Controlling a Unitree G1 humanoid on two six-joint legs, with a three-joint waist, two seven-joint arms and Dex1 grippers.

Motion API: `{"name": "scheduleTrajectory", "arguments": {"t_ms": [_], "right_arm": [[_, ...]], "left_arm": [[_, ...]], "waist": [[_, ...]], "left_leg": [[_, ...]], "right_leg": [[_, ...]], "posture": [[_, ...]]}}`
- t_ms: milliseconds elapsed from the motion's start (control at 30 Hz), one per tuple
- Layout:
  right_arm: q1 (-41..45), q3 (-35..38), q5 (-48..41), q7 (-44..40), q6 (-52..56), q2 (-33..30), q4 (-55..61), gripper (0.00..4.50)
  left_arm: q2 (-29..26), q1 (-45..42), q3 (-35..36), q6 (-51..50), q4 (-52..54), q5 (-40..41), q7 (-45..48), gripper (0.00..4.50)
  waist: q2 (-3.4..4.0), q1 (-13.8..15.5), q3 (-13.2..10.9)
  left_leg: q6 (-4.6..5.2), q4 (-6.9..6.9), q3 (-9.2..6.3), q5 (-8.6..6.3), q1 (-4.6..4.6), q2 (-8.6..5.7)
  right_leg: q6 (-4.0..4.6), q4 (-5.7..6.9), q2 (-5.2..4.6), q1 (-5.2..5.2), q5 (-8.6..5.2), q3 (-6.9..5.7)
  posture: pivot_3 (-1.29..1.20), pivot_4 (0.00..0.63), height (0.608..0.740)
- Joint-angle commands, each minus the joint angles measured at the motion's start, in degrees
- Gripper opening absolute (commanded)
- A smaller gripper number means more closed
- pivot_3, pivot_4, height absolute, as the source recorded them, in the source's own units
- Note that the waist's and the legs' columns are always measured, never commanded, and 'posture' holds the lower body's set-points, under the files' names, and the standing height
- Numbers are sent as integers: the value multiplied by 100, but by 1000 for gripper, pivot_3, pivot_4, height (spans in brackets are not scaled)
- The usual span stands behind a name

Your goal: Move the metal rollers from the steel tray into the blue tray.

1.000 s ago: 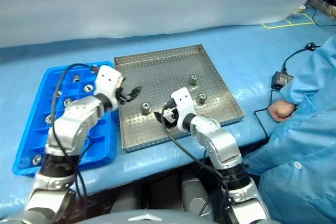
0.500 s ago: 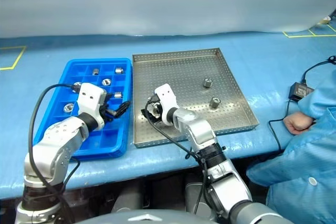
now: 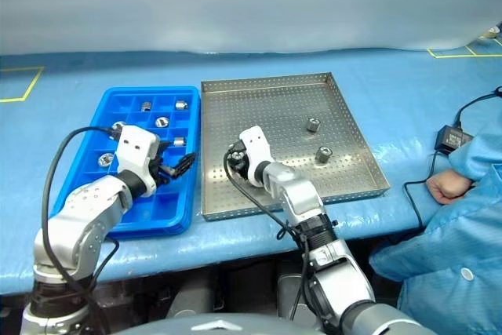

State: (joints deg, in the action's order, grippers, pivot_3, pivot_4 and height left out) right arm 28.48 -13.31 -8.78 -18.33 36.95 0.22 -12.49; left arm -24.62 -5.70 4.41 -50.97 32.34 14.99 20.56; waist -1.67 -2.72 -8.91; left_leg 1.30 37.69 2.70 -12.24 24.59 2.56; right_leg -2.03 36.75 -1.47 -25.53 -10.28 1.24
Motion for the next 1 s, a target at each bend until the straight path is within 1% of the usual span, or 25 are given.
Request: {"name": "scheduleTrajectory", "arguments": {"t_ms": [33,233,333,400,667,833,1000], "right_arm": [[26,30,-16,-34,166,-56,630,1974],[441,4,-419,-519,577,-19,1498,1974],[735,-125,-543,-761,568,97,1541,1974],[912,-227,-530,-867,383,222,1346,1974],[1552,-497,-270,-1308,-737,750,-566,1974],[1943,-466,-160,-1560,-1375,979,-1711,1974],[2232,-399,-111,-1715,-1779,1162,-2495,1974]], "left_arm": [[-57,143,-10,-37,476,147,57,3688],[5,555,37,-195,992,266,-105,3688],[47,883,177,-299,1329,245,-284,3688],[63,1104,273,-352,1553,198,-412,3688],[230,1674,402,-449,2037,216,-716,3688],[334,1803,358,-430,2093,199,-830,3688],[372,1858,303,-415,2100,183,-920,3688]], "waist": [[1,1,-1],[3,32,-2],[3,88,-2],[2,143,-2],[3,520,-4],[4,658,-5],[6,737,-6]], "left_leg": [[0,0,0,0,0,1],[0,-1,-1,0,1,4],[0,-2,-5,0,-2,3],[0,-10,-6,0,-5,4],[-3,-15,-17,0,-1,4],[-6,-15,-21,-1,3,4],[-14,-22,-23,-6,8,3]], "right_leg": [[0,0,0,-1,0,0],[3,3,2,-4,-2,-2],[8,5,8,-3,-5,-9],[13,4,8,-3,-8,-12],[25,-2,-1,0,-15,-32],[24,-14,-7,3,-15,-39],[28,-18,-3,-1,-18,-50]], "posture": [[11,150,740],[77,150,740],[141,150,740],[170,150,740],[282,150,740],[312,150,740],[342,150,740]]}}
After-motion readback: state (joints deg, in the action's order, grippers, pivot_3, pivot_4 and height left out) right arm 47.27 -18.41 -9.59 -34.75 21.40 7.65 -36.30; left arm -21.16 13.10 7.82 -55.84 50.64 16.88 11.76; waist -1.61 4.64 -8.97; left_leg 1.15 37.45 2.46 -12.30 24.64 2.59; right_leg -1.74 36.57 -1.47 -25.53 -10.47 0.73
